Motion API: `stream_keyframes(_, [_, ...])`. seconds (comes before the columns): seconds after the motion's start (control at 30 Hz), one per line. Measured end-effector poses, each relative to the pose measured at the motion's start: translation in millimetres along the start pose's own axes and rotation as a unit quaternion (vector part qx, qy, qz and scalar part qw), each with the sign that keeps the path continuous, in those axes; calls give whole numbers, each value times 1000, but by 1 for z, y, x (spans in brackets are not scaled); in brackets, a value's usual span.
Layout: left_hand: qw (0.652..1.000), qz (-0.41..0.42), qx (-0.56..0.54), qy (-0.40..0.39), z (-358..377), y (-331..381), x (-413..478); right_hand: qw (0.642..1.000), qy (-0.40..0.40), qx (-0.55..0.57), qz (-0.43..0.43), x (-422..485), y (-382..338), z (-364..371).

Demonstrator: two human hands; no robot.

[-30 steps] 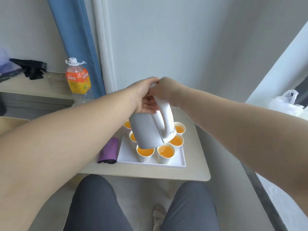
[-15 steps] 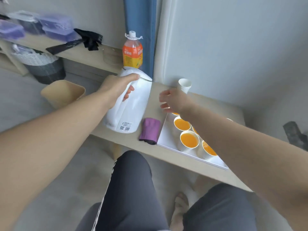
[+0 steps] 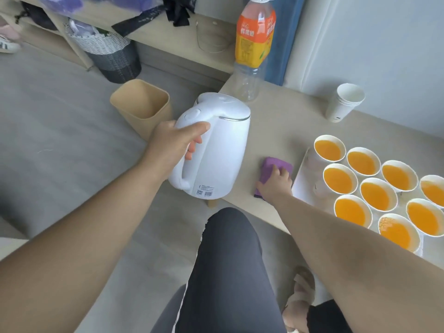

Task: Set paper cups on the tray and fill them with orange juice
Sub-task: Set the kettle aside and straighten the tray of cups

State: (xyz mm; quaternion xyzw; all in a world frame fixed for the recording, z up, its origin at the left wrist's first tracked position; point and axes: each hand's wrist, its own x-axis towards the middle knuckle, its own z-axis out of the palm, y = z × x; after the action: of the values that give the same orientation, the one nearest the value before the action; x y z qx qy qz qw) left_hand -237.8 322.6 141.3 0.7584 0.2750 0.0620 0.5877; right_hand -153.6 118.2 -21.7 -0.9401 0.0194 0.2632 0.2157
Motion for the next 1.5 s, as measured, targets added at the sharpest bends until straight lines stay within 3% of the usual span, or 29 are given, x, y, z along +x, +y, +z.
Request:
stream_keyframes(0.17, [997,-12,-70,1,-13,-14,20,999,20,-45,-11,13,4,20])
stream_keyframes(0.3, [992,-29,-120,-10,-16,-26,33,997,46,-10,-58,19,11,6])
stream_keyframes(0.33, [990,-32,-140,-14,-16,-28,35,997,42,22,-55,19,10,1])
stream_keyframes(0.4, [983,-36,-179,-28,-15,-33,37,980,8,199,-8,14,6,-11])
stream_keyframes(0.47, [979,-41,-197,-41,-13,-36,38,913,-38,406,30,-3,-2,-27])
stream_keyframes(0.5, [977,-44,-203,-48,-12,-37,38,883,-46,466,9,-11,-7,-34])
stream_keyframes(0.57, [974,-44,-212,-62,-9,-37,36,858,-49,507,-60,-35,-20,-49])
stream_keyframes(0.7, [964,-28,-247,-95,-9,-30,28,853,-22,488,-185,-73,-43,-62])
stream_keyframes(0.83, [959,-5,-236,-159,-16,-16,17,861,54,446,-238,-96,-53,-69])
stream_keyframes(1.03, [934,33,-219,-279,-16,7,2,875,30,467,-125,-89,-46,-124])
stream_keyframes(1.17, [919,51,-215,-326,-7,23,-7,852,-5,513,-104,-78,-38,-150])
stream_keyframes(1.3, [912,70,-252,-317,0,31,-14,845,-51,515,-138,-94,-19,-150])
stream_keyframes(1.4, [916,82,-272,-285,-5,32,-14,865,-43,489,-102,-94,-3,-133])
stream_keyframes(1.5, [925,84,-278,-246,-9,32,-14,861,-12,507,-45,-99,5,-117])
